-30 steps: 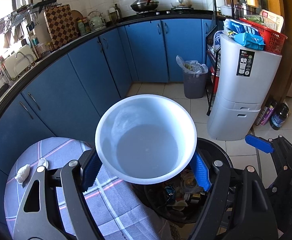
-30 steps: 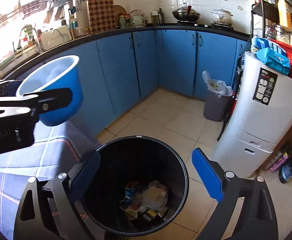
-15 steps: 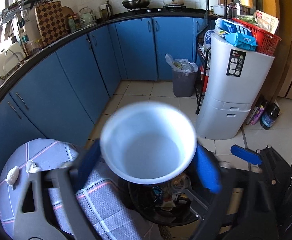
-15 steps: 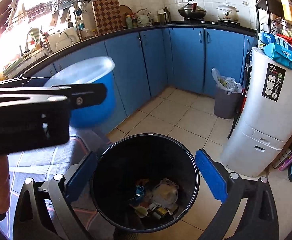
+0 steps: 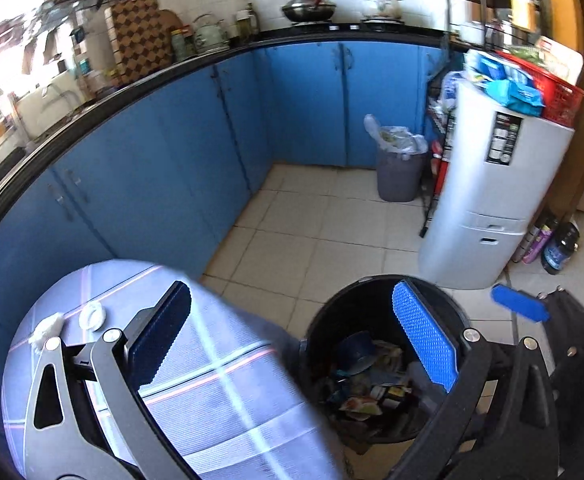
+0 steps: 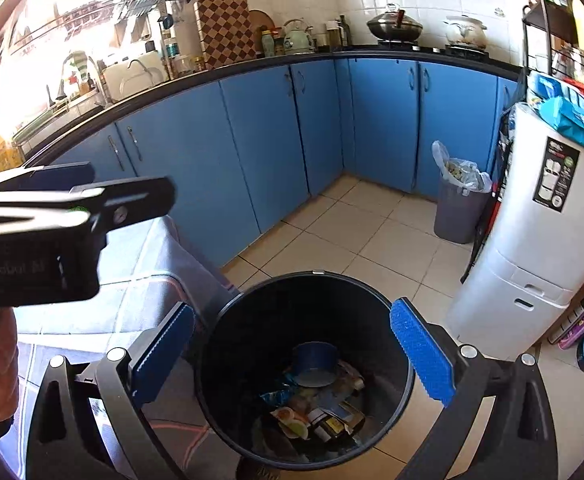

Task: Collect trash
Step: 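Open both grippers over the bin to drop the lid and bowl, then grasp the white tissue bundle with the left gripper while the right grasps the white cup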

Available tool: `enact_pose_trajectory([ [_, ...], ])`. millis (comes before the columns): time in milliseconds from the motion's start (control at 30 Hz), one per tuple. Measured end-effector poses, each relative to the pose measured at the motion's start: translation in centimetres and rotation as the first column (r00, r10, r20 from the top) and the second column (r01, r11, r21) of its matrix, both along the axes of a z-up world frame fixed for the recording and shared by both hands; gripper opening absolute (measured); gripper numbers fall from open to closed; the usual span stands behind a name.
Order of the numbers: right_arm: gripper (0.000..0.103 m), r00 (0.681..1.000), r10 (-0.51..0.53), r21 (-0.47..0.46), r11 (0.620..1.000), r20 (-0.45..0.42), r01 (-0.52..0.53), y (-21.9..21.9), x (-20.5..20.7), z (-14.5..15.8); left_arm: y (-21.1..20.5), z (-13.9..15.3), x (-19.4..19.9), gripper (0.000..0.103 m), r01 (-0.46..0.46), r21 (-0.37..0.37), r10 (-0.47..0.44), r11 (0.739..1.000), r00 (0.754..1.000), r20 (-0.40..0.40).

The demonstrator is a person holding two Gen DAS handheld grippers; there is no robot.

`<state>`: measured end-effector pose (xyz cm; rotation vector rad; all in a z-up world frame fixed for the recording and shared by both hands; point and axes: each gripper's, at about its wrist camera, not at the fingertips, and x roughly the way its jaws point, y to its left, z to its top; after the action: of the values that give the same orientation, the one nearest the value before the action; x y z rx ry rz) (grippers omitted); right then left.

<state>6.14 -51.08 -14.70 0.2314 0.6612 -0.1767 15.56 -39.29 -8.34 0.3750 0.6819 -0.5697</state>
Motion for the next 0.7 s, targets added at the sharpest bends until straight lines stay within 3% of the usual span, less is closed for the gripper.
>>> enact_pose_trajectory([
  [267,0.096,0.994,0.109,0.005,0.994,-0.031,-0.109,5.2,5.0,0.9,8.4,-0.6,3.5,0.099,-0.159,-0.004,0.159,0.987,0.987,0.015],
  [367,0.096,0.984,0.170,0.020,0.985,-0.051,-0.169,7.7,7.7,1.0,12.4,-0.9,4.7,0.099,-0.220,-0.019,0.220,0.975,0.975,0.019],
  [700,0.096,0.966,0.234,-0.045,0.970,-0.112,-0.240,15.7,16.0,0.8,23.4,-2.2,8.9,0.099,-0.363,-0.041,0.363,0.931,0.932,-0.008],
])
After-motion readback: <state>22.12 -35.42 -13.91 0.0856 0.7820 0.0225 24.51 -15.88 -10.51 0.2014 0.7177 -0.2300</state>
